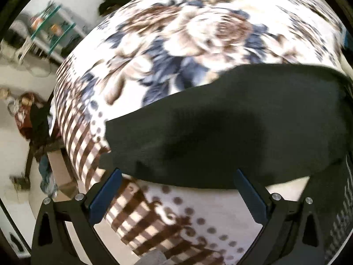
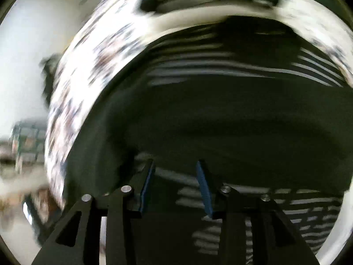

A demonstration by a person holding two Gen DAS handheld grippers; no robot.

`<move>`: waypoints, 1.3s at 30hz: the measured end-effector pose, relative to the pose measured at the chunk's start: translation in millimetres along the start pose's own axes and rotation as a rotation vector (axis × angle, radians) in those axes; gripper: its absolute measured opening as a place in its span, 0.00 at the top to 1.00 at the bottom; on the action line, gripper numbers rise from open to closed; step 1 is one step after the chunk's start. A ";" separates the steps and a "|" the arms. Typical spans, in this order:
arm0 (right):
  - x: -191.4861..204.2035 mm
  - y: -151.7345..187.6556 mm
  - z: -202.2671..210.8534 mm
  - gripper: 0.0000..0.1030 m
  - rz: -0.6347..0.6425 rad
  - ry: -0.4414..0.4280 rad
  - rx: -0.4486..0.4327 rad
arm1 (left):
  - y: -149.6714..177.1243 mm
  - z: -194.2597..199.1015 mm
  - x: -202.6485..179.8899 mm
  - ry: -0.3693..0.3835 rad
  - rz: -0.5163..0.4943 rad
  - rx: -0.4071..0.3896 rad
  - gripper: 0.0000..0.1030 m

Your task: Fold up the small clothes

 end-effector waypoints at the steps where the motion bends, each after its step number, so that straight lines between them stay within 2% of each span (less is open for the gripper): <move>1: -9.9 0.0 -11.4 0.51 -0.017 0.040 0.015 | 1.1 -1.7 5.2 0.001 0.019 0.006 0.00; 2: -16.2 8.5 -36.0 0.51 -0.013 0.083 0.100 | 4.3 -4.8 15.5 -0.002 0.059 0.018 0.00; 4: -15.7 27.2 -62.5 0.50 -0.003 0.102 0.225 | 10.8 -12.2 32.9 0.018 0.134 0.045 0.00; 7: -3.0 35.0 -50.9 0.50 0.022 0.059 0.197 | 22.4 -27.5 63.7 0.094 0.284 0.084 0.00; 8: -3.8 36.4 -45.3 0.50 0.012 0.045 0.187 | 26.5 -35.8 75.7 0.149 0.356 0.095 0.00; 10: -7.6 37.2 -32.6 0.50 -0.029 0.022 0.148 | 28.9 -47.9 87.7 0.215 0.432 0.108 0.00; 13: -20.3 42.7 -18.8 0.50 -0.104 0.010 0.121 | 25.1 -68.5 99.8 0.256 0.487 0.117 0.01; 15: -31.3 50.0 -15.2 0.49 -0.153 0.026 0.117 | 20.0 -75.7 100.9 0.297 0.517 0.102 0.05; 16: -37.4 56.8 -16.0 0.49 -0.162 0.048 0.118 | 17.8 -78.1 101.0 0.298 0.524 0.096 0.11; 18: -40.4 70.0 -21.5 0.49 -0.175 0.084 0.123 | 10.2 -76.8 101.2 0.273 0.511 0.063 0.43; 19: -41.7 75.3 -21.9 0.49 -0.185 0.091 0.125 | 2.2 -72.2 100.4 0.261 0.499 0.032 0.72; 20: -43.3 81.0 -23.4 0.49 -0.197 0.101 0.128 | -8.2 -63.7 100.1 0.271 0.487 -0.015 0.80; 21: -45.6 88.1 -25.7 0.49 -0.203 0.107 0.129 | -16.0 -56.1 101.3 0.269 0.482 -0.047 0.81; 22: -47.8 94.8 -26.0 0.49 -0.201 0.115 0.130 | -27.7 -40.8 106.4 0.268 0.482 -0.112 0.82; 26: -49.2 116.8 -28.0 0.49 -0.167 0.141 0.132 | -64.3 -4.6 136.3 0.312 0.530 -0.277 0.83; 29: -42.5 124.6 -30.5 0.49 -0.155 0.129 0.130 | -95.0 -6.1 160.0 0.353 0.573 -0.347 0.82; 30: -40.1 125.7 -31.8 0.49 -0.156 0.123 0.131 | -100.2 -11.0 163.7 0.374 0.592 -0.347 0.82; 31: -37.4 126.5 -33.4 0.49 -0.159 0.116 0.133 | -108.4 -24.1 165.7 0.438 0.625 -0.316 0.78; 33: -31.8 126.5 -36.1 0.49 -0.166 0.107 0.134 | -99.9 -39.5 162.5 0.524 0.685 -0.230 0.77; 34: -29.5 126.1 -37.0 0.49 -0.167 0.105 0.133 | -92.2 -44.1 161.2 0.551 0.716 -0.196 0.72; 36: -25.4 124.0 -37.2 0.49 -0.172 0.094 0.128 | -73.7 -45.8 160.9 0.585 0.769 -0.178 0.55; 37: -24.2 123.1 -36.9 0.49 -0.177 0.085 0.126 | -56.2 -47.1 164.8 0.608 0.832 -0.176 0.35; 38: -20.5 121.4 -38.0 0.49 -0.181 0.080 0.126 | -43.3 -45.5 165.3 0.622 0.880 -0.182 0.30; 39: -20.3 120.5 -37.5 0.49 -0.185 0.075 0.124 | -31.8 -44.5 163.5 0.643 0.927 -0.193 0.30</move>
Point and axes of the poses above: each gripper's, at about its wrist camera, not at the fingertips, and z roughly against the way its jaws point, x to its left, y to its underside, the point moved 8 cm from there along -z, roughly the way its jaws point, and after that the axes turned 9 degrees about -z, right-handed, at the moved point
